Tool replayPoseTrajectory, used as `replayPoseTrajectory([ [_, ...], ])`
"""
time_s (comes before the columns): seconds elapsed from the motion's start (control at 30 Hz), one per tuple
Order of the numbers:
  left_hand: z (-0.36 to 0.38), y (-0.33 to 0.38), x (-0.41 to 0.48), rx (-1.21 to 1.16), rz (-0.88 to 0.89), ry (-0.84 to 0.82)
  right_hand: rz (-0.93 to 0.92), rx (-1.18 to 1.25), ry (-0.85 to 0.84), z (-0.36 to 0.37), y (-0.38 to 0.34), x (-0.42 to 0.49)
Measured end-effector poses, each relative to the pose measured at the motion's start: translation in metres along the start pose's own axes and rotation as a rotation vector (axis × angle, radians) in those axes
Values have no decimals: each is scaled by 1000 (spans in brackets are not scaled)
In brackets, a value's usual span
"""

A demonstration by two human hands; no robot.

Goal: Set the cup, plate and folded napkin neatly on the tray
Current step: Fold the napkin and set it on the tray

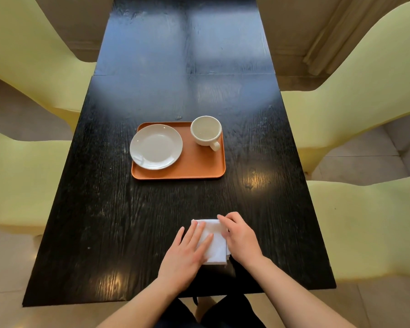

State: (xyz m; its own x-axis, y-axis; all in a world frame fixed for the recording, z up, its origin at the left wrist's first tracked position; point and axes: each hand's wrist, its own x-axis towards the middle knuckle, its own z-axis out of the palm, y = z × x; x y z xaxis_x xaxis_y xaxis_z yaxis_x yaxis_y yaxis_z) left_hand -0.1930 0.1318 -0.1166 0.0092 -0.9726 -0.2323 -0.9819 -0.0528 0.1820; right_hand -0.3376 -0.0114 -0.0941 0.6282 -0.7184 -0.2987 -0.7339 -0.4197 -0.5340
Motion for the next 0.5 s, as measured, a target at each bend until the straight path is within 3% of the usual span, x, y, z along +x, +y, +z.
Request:
replayPoseTrajectory([
  [0.2, 0, 5, 3, -91, -50, -81, -30, -151, -151, -9, -3, 16],
  [0.37, -16, 16, -2, -397, -450, -6, 15, -209, -198, -16, -17, 26],
  [0.5, -20, 9, -5, -477, -573, 28, 115, -149, -255, -15, -24, 29],
])
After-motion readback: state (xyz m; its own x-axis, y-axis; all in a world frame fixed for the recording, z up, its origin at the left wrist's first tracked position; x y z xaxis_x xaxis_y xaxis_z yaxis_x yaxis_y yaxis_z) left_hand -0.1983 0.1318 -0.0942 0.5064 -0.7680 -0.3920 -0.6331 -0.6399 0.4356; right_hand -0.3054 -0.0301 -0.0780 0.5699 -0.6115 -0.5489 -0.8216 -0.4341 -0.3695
